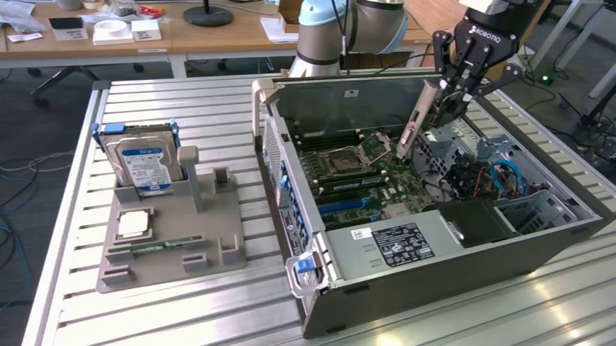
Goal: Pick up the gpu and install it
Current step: 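Insert the gpu into the slot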
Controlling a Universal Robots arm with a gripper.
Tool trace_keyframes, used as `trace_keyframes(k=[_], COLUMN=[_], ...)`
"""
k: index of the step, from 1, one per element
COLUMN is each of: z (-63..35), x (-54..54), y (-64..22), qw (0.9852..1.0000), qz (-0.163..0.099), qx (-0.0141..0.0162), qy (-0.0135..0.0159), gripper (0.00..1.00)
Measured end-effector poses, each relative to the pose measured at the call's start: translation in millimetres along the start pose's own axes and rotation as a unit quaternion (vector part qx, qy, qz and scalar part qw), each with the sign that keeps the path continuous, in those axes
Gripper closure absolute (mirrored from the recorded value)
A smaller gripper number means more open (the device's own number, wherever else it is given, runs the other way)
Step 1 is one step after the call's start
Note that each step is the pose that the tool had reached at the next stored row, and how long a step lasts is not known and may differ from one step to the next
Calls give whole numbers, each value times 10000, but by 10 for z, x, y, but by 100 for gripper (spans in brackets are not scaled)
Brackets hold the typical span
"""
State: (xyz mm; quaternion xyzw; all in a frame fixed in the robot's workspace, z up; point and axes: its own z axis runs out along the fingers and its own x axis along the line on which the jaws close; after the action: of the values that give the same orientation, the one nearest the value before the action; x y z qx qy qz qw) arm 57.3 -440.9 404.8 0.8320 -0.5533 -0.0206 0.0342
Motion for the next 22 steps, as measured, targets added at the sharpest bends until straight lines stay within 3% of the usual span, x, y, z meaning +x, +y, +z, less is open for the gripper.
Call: trace_keyframes(k=[14, 22], z=[0, 4], x=[0, -10], y=[1, 24], qw=[10000, 9997], qz=[12, 259], qx=[0, -1], qy=[-1, -20], gripper=[74, 74])
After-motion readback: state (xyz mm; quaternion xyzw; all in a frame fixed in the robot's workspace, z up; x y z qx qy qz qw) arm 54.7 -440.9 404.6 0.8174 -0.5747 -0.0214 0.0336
